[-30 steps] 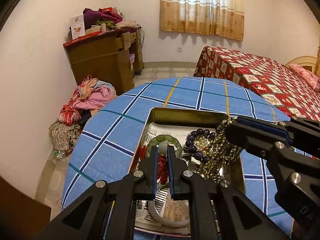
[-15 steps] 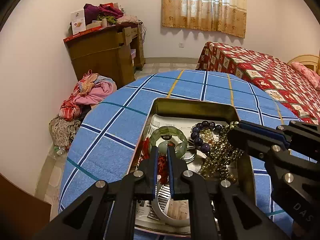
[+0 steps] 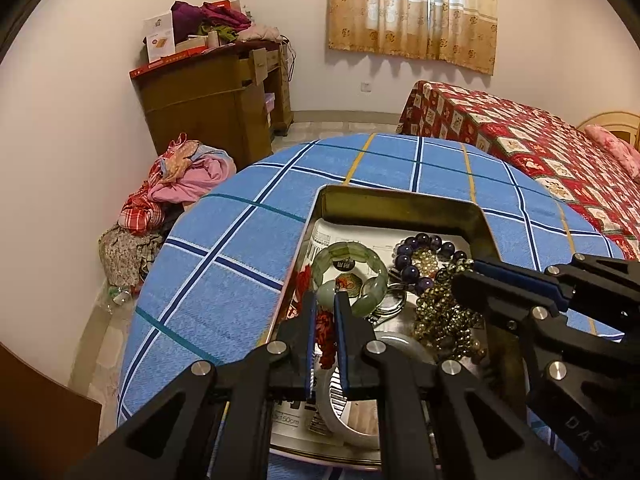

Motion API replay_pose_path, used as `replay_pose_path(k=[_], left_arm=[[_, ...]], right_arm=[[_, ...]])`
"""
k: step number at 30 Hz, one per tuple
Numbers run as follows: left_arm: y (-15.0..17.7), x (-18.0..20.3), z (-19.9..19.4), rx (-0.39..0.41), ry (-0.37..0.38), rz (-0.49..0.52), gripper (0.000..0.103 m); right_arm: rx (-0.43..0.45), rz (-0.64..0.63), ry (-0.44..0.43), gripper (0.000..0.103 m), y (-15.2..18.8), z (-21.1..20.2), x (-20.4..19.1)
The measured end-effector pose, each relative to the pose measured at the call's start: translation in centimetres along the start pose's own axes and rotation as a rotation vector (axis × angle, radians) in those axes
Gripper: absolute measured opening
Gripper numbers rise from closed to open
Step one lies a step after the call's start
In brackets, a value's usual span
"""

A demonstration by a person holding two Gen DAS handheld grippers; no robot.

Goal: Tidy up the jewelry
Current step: 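Lower the chain and pendant into the tin and open both tools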

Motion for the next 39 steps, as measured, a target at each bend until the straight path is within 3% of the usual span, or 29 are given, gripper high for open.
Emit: replay_pose_path(k=[39], left_arm=[[0.7,-0.1,0.8,-0.026,0.006,-0.007,0.008]], right_arm=[[-0.028,-0.018,0.036,0.011,1.2,1.2,-0.2]])
Point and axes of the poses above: each gripper's, at about its wrist camera, not at the fingertips, and z roughly the way its jaws point, x to its right, y to its underside, the point moved 8 cm from there along z, roughly the way its jaws point, and after that the axes turned 4 degrees about -x, right-handed, at the moved point
